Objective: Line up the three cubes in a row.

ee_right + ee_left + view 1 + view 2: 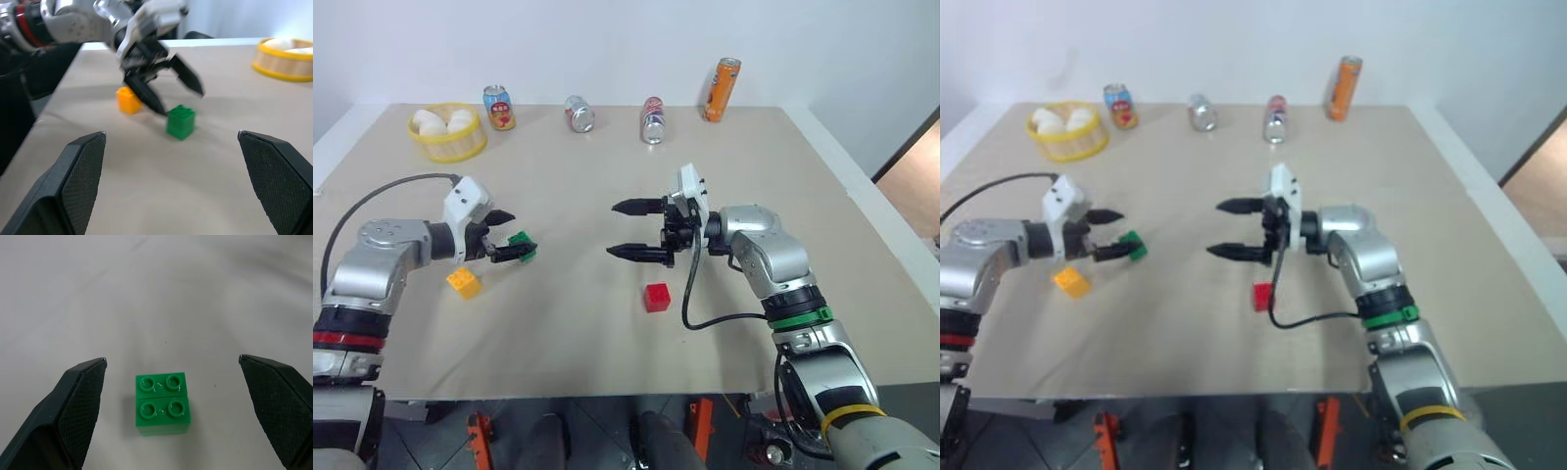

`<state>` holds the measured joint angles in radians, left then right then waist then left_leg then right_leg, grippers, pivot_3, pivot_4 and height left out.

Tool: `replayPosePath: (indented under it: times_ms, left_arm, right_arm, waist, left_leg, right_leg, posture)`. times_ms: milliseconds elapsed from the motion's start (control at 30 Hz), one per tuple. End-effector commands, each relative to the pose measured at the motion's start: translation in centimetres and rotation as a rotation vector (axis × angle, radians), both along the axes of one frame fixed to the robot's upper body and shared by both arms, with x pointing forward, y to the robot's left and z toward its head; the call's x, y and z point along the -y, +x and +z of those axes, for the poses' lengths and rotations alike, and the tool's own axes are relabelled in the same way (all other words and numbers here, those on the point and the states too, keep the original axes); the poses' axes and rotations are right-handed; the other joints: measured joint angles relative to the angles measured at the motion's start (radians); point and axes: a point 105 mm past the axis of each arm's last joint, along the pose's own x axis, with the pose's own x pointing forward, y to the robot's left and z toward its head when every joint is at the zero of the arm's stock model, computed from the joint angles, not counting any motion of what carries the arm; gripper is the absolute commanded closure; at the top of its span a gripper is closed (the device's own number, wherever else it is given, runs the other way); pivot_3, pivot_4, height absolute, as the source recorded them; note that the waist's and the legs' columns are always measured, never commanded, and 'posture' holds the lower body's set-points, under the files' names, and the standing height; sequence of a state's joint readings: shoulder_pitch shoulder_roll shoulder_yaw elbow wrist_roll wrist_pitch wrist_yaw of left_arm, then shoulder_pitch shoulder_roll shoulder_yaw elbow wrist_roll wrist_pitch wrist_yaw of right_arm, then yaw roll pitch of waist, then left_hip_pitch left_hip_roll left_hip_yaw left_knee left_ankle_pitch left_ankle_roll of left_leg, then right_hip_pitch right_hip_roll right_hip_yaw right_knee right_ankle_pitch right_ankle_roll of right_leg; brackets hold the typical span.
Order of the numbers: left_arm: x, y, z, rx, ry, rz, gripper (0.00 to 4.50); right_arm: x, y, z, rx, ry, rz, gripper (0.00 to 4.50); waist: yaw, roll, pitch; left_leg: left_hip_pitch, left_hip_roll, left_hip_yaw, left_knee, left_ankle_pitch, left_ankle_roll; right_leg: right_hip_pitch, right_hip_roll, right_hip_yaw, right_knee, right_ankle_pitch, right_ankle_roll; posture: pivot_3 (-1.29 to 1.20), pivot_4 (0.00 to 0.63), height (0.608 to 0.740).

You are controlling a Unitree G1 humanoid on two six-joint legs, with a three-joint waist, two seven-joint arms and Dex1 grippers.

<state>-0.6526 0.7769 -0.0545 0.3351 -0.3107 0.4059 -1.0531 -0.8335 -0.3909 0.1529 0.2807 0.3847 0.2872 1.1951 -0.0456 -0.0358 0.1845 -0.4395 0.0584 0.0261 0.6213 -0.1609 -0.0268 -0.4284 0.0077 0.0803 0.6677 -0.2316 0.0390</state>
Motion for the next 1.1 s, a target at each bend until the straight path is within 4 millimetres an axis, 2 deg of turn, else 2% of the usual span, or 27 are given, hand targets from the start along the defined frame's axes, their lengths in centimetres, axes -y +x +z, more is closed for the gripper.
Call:
replayPosePath:
  times_ms: [33,133,300,400,433,633,700,767,833,900,1100]
  left_arm:
    - [0.2,0.8,0.2,0.006,0.035,-0.018,0.00]
    - [0.2,1.2,-0.8,-0.032,0.062,-0.020,0.00]
    - [0.1,2.0,-1.1,-0.048,0.078,0.009,0.00]
    - [-0.1,2.2,-1.3,-0.054,0.098,0.020,0.96]
    - [-0.1,2.2,-1.3,-0.054,0.102,0.021,1.14]
    - [-0.2,2.1,-1.2,-0.051,0.110,0.009,3.14]
    - [0.1,1.8,-1.1,-0.044,0.115,-0.019,3.13]
    - [1.5,0.3,-0.9,-0.028,0.119,-0.154,3.13]
    - [4.0,-2.2,-0.5,-0.007,0.113,-0.353,3.13]
    - [5.5,-3.9,-0.6,0.007,0.137,-0.470,3.13]
    - [9.1,-5.7,-0.7,-0.009,0.156,-0.569,3.13]
  right_arm:
    - [0.4,0.6,1.1,0.035,0.024,-0.044,0.04]
    - [0.5,0.7,1.0,0.036,0.028,-0.062,0.04]
    - [0.5,0.7,1.2,0.042,0.042,-0.075,0.04]
    - [0.6,0.7,1.2,0.042,0.044,-0.079,0.00]
    - [0.6,0.7,1.2,0.041,0.045,-0.081,0.00]
    - [0.9,0.6,1.1,0.039,0.045,-0.086,0.00]
    - [1.0,0.6,1.0,0.040,0.041,-0.088,0.00]
    - [1.5,0.3,0.9,0.043,0.036,-0.088,0.00]
    - [2.7,-1.2,0.7,0.046,0.021,-0.041,0.00]
    - [3.9,-2.9,0.0,0.031,-0.032,0.009,0.00]
    - [6.2,-4.8,-1.4,0.008,-0.164,0.017,0.00]
  waist:
    - [0.000,0.000,0.000]
    - [0.000,0.000,0.000]
    - [-0.002,0.000,0.000]
    - [-0.001,0.000,0.000]
    - [-0.001,0.000,0.000]
    - [-0.001,0.000,0.000]
    - [-0.001,0.000,0.000]
    - [-0.001,0.000,0.000]
    - [-0.001,0.000,0.000]
    - [0.004,0.000,0.000]
    - [0.000,0.000,0.000]
  left_leg:
    - [0.000,0.000,0.000,0.000,0.000,0.000]
    - [0.000,0.000,0.000,0.000,0.000,0.000]
    - [0.000,0.000,0.000,0.000,0.000,0.000]
    - [-0.001,0.001,0.000,0.000,0.000,0.000]
    - [-0.001,0.001,0.000,0.000,0.000,0.000]
    - [-0.002,0.000,0.000,0.002,0.000,0.000]
    - [-0.002,0.000,0.001,0.004,0.000,0.000]
    - [-0.002,0.000,0.000,0.004,0.000,0.000]
    - [-0.002,0.001,0.000,0.004,0.000,0.000]
    - [-0.004,0.000,0.000,0.003,0.000,-0.001]
    - [-0.003,0.000,0.000,0.005,0.000,-0.001]
  right_leg:
    - [0.000,0.000,0.000,0.000,0.000,0.000]
    - [0.000,0.000,0.000,0.000,0.000,0.000]
    - [-0.001,0.001,0.000,0.001,0.000,0.000]
    - [-0.002,0.001,0.001,0.003,0.000,0.000]
    - [-0.002,0.001,0.001,0.003,0.000,0.000]
    - [-0.006,0.001,0.002,0.009,-0.001,-0.001]
    - [-0.007,0.001,0.002,0.012,-0.002,-0.001]
    - [-0.008,0.002,0.002,0.014,-0.002,-0.001]
    - [-0.008,0.002,0.002,0.014,-0.002,-0.002]
    - [-0.008,0.001,0.002,0.014,-0.003,-0.003]
    - [-0.008,0.001,0.003,0.014,-0.004,-0.002]
  posture:
    - [0.00,0.150,0.740]
    - [0.00,0.150,0.740]
    - [0.00,0.150,0.740]
    - [0.00,0.150,0.740]
    - [0.00,0.150,0.740]
    - [0.00,0.150,0.740]
    - [0.00,0.150,0.740]
    - [0.00,0.150,0.740]
    - [0.00,0.150,0.740]
    - [0.00,0.150,0.740]
    - [0.00,0.150,0.740]
